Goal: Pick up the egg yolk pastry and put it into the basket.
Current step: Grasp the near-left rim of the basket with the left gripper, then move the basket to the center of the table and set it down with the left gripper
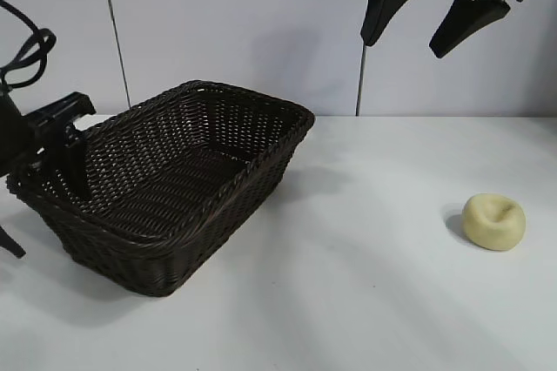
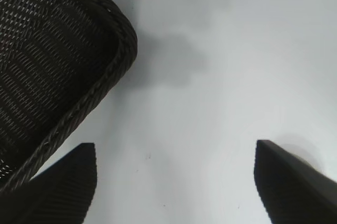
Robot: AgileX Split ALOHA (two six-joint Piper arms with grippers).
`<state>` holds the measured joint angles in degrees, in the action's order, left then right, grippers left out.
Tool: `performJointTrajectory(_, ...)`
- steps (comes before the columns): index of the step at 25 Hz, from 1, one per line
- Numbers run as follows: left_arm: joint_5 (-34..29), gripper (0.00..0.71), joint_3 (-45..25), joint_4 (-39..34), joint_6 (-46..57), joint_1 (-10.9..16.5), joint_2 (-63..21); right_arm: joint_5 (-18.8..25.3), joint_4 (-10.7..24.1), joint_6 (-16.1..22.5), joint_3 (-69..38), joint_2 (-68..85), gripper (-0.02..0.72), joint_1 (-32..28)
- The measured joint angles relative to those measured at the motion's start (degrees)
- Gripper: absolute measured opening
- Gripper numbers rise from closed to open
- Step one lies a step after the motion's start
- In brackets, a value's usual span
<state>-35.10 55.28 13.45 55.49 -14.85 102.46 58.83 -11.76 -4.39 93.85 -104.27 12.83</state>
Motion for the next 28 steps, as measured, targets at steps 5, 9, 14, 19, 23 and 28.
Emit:
performJointTrajectory(5,0.84,0.505,0.0,0.46,-0.43,0.0,1.03,0.0,0.0,0.0,0.0,0.0,0.591,0.0)
performJointTrajectory(9,0.91,0.369,0.0,0.57,-0.54,0.0,1.03,0.0,0.0,0.0,0.0,0.0,0.591,0.0)
performJointTrajectory(14,0.8,0.185,0.0,0.62,-0.54,0.0,1.03,0.0,0.0,0.0,0.0,0.0,0.591,0.0)
performJointTrajectory(19,0.8,0.13,0.0,0.99,-0.54,0.0,1.03,0.0,0.0,0.0,0.0,0.0,0.591,0.0)
performJointTrajectory(23,0.35,0.13,0.3,0.99,-0.54,0.0,0.97,0.0,0.0,0.0,0.0,0.0,0.591,0.0)
performJointTrajectory(28,-1.61,0.123,0.91,0.93,-0.6,0.0,-1.84,0.0,0.0,0.04,0.0,0.0,0.591,0.0)
